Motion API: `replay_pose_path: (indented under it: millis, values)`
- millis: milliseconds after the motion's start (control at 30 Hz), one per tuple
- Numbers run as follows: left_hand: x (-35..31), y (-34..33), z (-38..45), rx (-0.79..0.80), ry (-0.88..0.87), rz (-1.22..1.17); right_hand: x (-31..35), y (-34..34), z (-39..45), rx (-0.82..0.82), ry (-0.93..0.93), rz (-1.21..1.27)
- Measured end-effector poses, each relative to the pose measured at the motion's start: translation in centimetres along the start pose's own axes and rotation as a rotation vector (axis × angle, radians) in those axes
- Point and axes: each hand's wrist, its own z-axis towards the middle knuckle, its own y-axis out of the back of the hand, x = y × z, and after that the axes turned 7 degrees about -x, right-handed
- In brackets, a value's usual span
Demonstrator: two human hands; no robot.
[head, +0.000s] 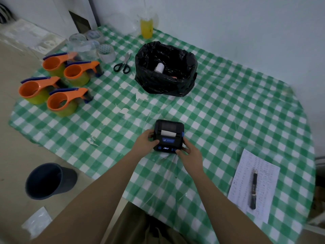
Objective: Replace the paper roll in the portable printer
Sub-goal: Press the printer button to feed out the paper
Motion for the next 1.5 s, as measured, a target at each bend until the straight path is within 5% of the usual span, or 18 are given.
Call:
replay_pose_path:
  millis: [600, 1500]
  values:
    - [0.5, -0.1, 0.3, -0.027, 0.093, -0.133, -0.1, -0.3, 0.4, -0.033, 0.121, -0.385]
    - [0.4, -0.2, 0.0, -0.031, 0.068, -0.106, -0.4, -0.3, 0.7, -0.029, 0.092, -0.317]
